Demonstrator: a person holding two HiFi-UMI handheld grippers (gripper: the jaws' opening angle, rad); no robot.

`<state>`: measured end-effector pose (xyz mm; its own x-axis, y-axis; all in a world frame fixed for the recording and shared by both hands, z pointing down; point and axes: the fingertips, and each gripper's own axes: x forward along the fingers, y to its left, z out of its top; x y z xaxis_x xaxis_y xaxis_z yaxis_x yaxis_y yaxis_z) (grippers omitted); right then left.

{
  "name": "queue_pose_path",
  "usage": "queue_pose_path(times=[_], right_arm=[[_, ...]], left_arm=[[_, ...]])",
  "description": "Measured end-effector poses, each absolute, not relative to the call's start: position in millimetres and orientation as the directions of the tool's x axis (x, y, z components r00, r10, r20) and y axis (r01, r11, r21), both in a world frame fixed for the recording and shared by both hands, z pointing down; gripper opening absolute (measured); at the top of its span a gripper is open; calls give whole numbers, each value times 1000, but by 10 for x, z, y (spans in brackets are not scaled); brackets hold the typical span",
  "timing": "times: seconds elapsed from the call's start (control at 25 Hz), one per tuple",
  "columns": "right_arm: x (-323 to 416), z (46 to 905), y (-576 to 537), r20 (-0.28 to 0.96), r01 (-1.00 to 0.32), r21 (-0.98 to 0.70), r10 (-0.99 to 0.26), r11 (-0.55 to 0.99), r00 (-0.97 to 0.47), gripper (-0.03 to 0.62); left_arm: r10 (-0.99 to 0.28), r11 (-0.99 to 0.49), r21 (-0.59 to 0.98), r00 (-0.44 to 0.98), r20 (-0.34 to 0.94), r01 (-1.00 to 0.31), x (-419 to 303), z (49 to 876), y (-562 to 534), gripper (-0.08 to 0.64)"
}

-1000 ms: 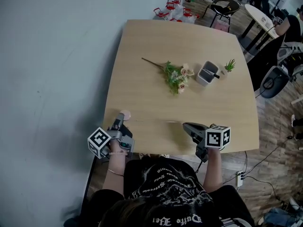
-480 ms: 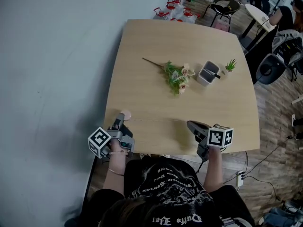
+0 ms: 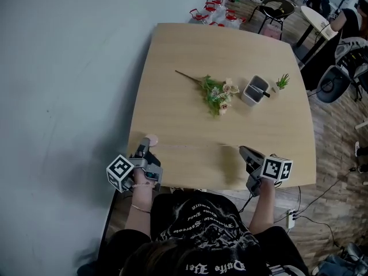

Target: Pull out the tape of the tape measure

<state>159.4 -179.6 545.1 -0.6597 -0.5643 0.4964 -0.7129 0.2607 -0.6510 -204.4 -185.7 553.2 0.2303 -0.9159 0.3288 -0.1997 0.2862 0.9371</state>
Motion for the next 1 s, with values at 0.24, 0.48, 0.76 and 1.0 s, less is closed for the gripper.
queue_pose_path(times=[0.24,0.48,0.76,1.0], right_arm=[[1637,5492,-1831,512,-724,-648,-571,234,-642,17],[1546,5496,-1856,506,-711,-653,-549,259,-665,17],[1456,5507,-1872,494,-688,-669,-524,281,-694,17],[1352,5489,-1838,488,-666,-683,-491,298,-721,17]], left_arm=[[-911,290,932,235,338,-216,-1989,5547,-1902,64],[-902,301,928,250,352,-220,-1879,5604,-1930,64],[-896,304,926,262,358,-225,-1772,5620,-1968,64],[-901,323,927,238,363,-190,-1770,5655,-1965,64]])
